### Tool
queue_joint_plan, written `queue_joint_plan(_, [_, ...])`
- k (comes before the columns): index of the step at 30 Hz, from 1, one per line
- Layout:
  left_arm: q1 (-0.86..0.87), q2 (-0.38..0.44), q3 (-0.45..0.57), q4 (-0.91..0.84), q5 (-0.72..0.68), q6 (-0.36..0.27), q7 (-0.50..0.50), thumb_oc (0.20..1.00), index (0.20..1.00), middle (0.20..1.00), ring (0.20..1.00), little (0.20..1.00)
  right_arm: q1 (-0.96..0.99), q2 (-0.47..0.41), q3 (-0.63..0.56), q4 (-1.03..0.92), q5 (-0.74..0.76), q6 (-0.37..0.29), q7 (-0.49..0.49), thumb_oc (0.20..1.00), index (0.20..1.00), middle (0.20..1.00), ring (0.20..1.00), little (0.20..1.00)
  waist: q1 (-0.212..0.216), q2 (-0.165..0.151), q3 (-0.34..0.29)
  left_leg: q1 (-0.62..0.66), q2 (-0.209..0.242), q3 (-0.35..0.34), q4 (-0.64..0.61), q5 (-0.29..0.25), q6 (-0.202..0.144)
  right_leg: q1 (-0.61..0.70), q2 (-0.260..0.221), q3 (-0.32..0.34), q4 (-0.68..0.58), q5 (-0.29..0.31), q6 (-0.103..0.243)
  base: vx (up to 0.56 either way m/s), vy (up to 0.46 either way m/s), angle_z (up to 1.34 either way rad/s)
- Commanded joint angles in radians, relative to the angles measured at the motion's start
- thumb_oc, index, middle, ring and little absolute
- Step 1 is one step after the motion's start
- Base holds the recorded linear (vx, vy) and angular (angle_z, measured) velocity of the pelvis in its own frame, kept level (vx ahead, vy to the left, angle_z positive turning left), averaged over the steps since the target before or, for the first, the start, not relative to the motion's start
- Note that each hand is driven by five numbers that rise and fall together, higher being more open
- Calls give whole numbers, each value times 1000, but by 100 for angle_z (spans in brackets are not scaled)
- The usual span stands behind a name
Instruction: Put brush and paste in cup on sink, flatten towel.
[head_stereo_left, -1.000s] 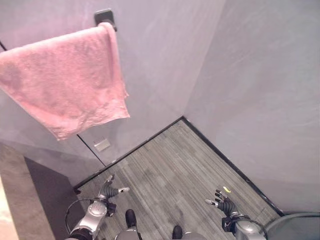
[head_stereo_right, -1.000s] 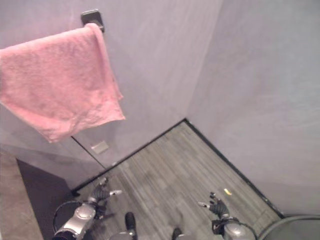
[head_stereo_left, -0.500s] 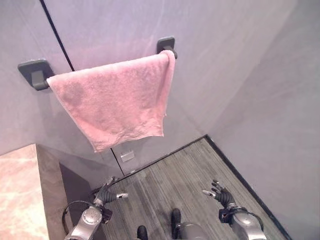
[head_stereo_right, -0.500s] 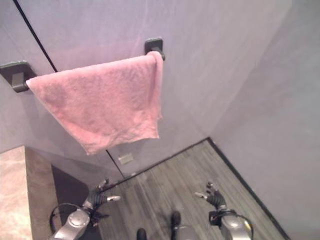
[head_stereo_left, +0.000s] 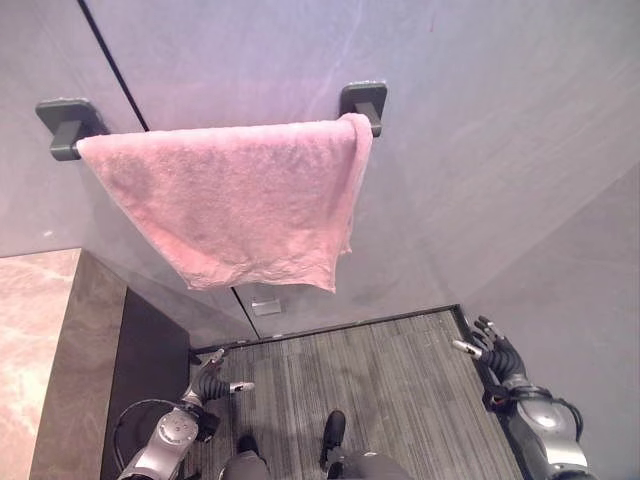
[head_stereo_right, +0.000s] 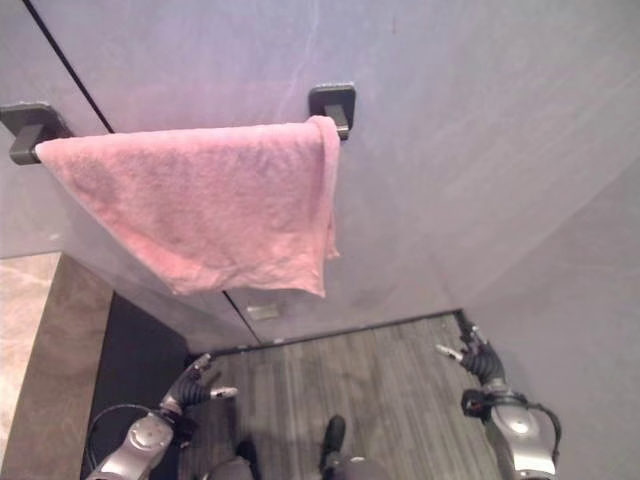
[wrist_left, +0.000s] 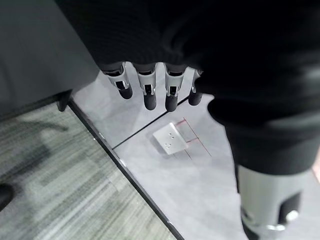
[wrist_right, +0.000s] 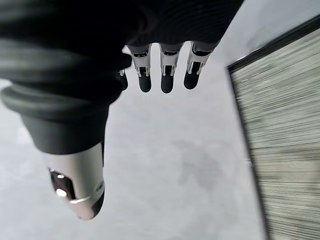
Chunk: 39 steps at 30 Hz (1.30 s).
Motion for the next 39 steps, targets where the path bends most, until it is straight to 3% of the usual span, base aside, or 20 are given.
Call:
queue_joint_plan(1, [-16, 51, 62, -32, -16, -42, 47, 1000, 1000, 1000, 1000, 1000, 9, -54, -9, -53, 14, -51, -4, 1000, 1000, 1000, 1000, 1000, 16, 17, -50, 4, 12, -5, -52, 181, 26, 70, -105, 33, 111, -76, 152, 147, 189, 3])
queue_joint_plan(3, [-38, 65, 51, -39, -11, -46, 53, 1000, 1000, 1000, 1000, 1000, -42, -49, 23, -48, 3, -48, -16, 1000, 1000, 1000, 1000, 1000, 19, 39, -62, 27, -1, -22, -84, 180, 20, 71, -113, 39, 117, -74, 159, 122, 203, -18])
queue_joint_plan(5, [-39, 90, 55, -64, -12, -50, 53, 1000, 1000, 1000, 1000, 1000, -97, -21, 71, -39, -5, -33, -19, 1000, 1000, 1000, 1000, 1000, 30, 45, -73, 76, -35, 2, -110, 159, 35, 84, -141, 56, 123, -56, 171, 161, 280, -45])
queue_joint_plan(15, [-74, 178, 70, -163, -78, -68, 39, 1000, 1000, 1000, 1000, 1000, -251, -7, 209, 7, -3, 5, 16, 1000, 1000, 1000, 1000, 1000, 72, 18, -106, 135, -89, 38, -139, 122, 68, 112, -199, 71, 105, 5, 212, 62, 114, -9])
queue_joint_plan(21, [-49, 230, 78, -255, -177, -100, -17, 1000, 1000, 1000, 1000, 1000, -314, -30, 257, 31, 39, 13, 58, 1000, 1000, 1000, 1000, 1000, 92, 3, -124, 141, -84, 37, -158, 128, 59, 125, -201, 48, 77, 15, 218, 9, 9, 1])
queue_joint_plan(26, [-129, 240, 35, -257, -197, -115, -17, 1000, 1000, 1000, 1000, 1000, -389, -31, 296, 46, 54, 6, 57, 1000, 1000, 1000, 1000, 1000, 91, -4, -123, 129, -74, 28, -158, 136, 49, 130, -197, 29, 59, 15, 216, 0, 0, 0])
queue_joint_plan(36, [-262, 184, -24, -241, -191, -124, 34, 1000, 1000, 1000, 1000, 1000, -515, 27, 362, 75, 9, 9, 13, 1000, 1000, 1000, 1000, 1000, 81, -9, -122, 125, -62, 36, -158, 137, 43, 128, -187, 36, 32, 26, 213, 6, -6, 3])
queue_joint_plan(39, [-368, 146, -68, -210, -190, -120, 74, 1000, 1000, 1000, 1000, 1000, -608, 88, 417, 106, -7, 22, -10, 1000, 1000, 1000, 1000, 1000, 70, -9, -123, 127, -60, 46, -158, 133, 44, 120, -184, 57, 23, 33, 212, 33, -1, -15])
